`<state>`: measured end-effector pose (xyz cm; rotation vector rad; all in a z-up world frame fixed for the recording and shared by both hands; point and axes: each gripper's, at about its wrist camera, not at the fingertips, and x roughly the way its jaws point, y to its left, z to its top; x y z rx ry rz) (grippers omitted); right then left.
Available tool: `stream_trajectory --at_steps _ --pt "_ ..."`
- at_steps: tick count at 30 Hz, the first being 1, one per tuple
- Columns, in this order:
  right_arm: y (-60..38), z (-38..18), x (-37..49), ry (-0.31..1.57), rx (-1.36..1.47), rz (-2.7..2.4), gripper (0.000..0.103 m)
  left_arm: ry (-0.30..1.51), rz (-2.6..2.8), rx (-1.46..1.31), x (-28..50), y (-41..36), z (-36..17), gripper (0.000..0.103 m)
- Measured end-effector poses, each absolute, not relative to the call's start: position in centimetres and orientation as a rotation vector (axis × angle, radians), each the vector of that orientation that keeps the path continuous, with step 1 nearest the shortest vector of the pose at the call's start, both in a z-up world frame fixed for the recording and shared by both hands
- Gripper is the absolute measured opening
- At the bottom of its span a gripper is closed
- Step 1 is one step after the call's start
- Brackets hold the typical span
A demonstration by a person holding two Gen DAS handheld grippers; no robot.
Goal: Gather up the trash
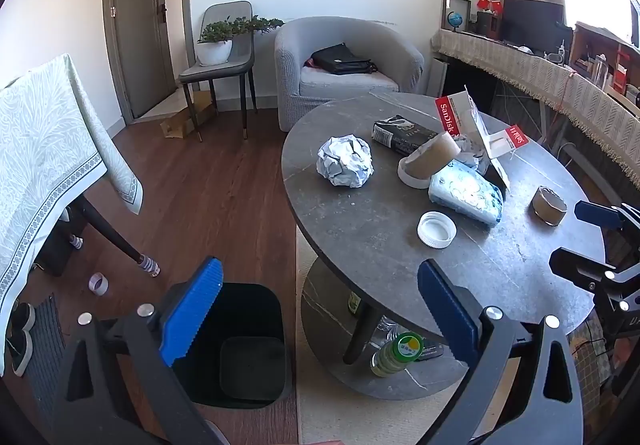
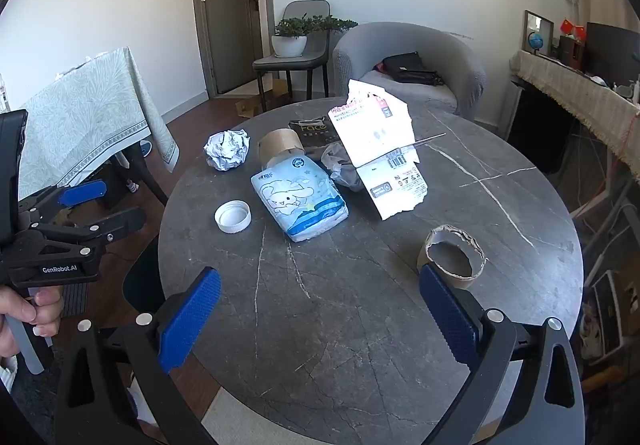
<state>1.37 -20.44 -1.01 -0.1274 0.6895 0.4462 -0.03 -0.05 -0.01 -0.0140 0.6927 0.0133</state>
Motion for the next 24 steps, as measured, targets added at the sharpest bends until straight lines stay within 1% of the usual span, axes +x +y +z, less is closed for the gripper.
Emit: stream_trajectory --at_steps 24 --pt "-20.40 -1.04 1.41 0.687 -0.135 0.446 0.100 0.692 0.016 -0.020 -0.14 0.27 0.12 0.100"
